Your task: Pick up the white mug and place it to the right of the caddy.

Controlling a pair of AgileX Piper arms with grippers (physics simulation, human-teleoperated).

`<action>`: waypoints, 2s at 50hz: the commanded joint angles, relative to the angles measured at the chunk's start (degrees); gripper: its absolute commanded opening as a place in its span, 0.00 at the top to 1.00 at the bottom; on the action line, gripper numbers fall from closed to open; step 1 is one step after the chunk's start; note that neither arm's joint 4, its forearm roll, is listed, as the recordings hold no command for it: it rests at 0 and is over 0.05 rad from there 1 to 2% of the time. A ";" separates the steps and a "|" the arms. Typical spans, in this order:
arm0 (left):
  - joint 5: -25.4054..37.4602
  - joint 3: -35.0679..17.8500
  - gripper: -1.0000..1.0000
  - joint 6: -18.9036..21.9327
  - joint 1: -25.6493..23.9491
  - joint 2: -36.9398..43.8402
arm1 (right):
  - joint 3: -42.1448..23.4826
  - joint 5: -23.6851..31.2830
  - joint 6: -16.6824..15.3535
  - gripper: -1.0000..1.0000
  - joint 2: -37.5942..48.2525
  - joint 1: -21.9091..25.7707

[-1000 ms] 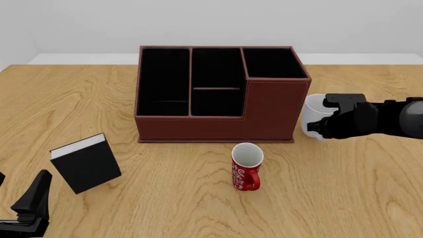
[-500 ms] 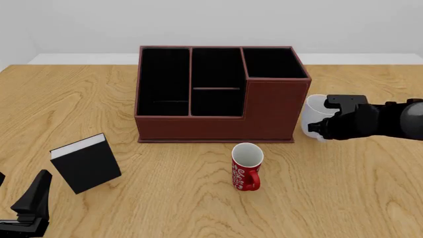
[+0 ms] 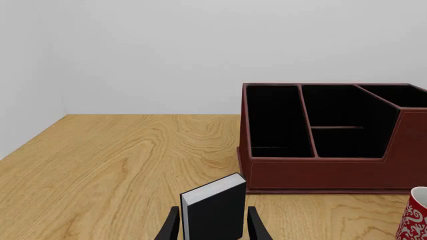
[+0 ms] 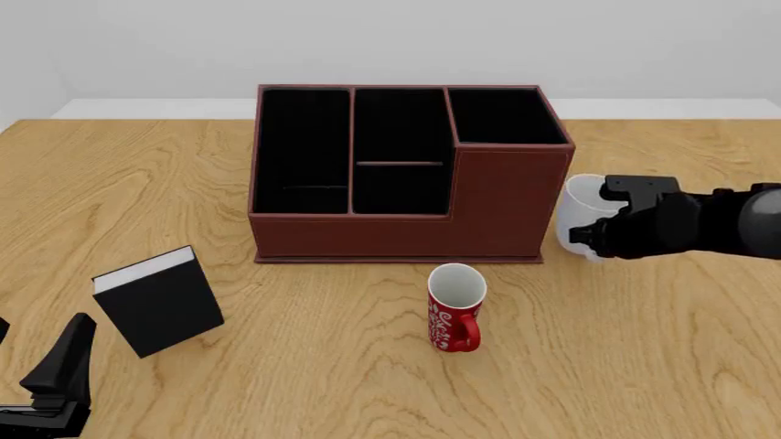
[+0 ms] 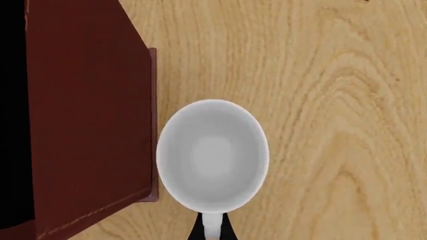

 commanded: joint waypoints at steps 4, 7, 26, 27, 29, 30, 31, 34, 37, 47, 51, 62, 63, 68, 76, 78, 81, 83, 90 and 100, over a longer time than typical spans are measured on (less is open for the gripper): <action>0.00 0.00 0.00 0.00 0.00 0.00 | -0.06 -0.46 2.40 0.00 2.34 -0.78; 0.00 0.00 0.00 0.00 0.00 0.00 | -0.11 -0.50 2.37 0.00 2.41 -0.84; 0.00 0.00 0.00 0.00 0.00 0.00 | 0.26 -0.83 2.40 0.00 2.47 -0.47; 0.00 0.00 0.00 0.00 0.00 0.00 | 0.31 -0.76 2.47 0.00 2.27 -0.28; 0.00 0.00 0.00 0.00 0.00 0.00 | 0.28 -0.68 2.45 0.00 2.20 -0.12; 0.00 0.00 0.00 0.00 0.00 0.00 | 0.28 -0.64 2.40 0.00 2.11 -0.18; 0.00 0.00 0.00 0.00 0.00 0.00 | 0.28 -0.55 2.39 0.00 1.95 -0.14; 0.00 0.00 0.00 0.00 0.00 0.00 | 0.29 -0.24 2.24 0.00 1.30 -0.04; 0.00 0.00 0.00 0.00 0.00 0.00 | 0.38 -0.21 2.18 0.00 1.02 -0.01; 0.00 0.00 0.00 0.00 0.00 0.00 | 1.63 -1.76 2.47 0.00 1.82 0.30; 0.00 0.00 0.00 0.00 0.00 0.00 | 1.75 -1.96 2.79 0.00 1.83 0.37; 0.00 0.00 0.00 0.00 0.00 0.00 | 3.43 -3.35 3.17 0.00 1.72 0.34; 0.00 0.00 0.00 0.00 0.00 0.00 | 3.62 -3.40 3.10 0.00 1.54 0.18; 0.00 0.00 0.00 0.00 0.00 0.00 | 4.37 -3.20 2.67 0.00 0.15 -0.04; 0.00 0.00 0.00 0.00 0.00 0.00 | 4.94 -3.15 2.05 0.00 -1.17 0.07; 0.00 0.00 0.00 0.00 0.00 0.00 | 5.31 -3.17 1.93 0.00 -1.75 0.14; 0.00 0.00 0.00 0.00 0.00 0.00 | 5.98 -3.57 1.60 0.00 -2.34 0.27; 0.00 0.00 0.00 0.00 0.00 0.00 | 6.48 -3.63 1.52 0.00 -3.23 0.49; 0.00 0.00 0.00 0.00 0.00 0.00 | 7.46 -4.01 1.08 0.00 -4.83 0.75; 0.00 0.00 0.00 0.00 0.00 0.00 | 8.81 -4.97 -0.88 0.00 -5.94 -1.05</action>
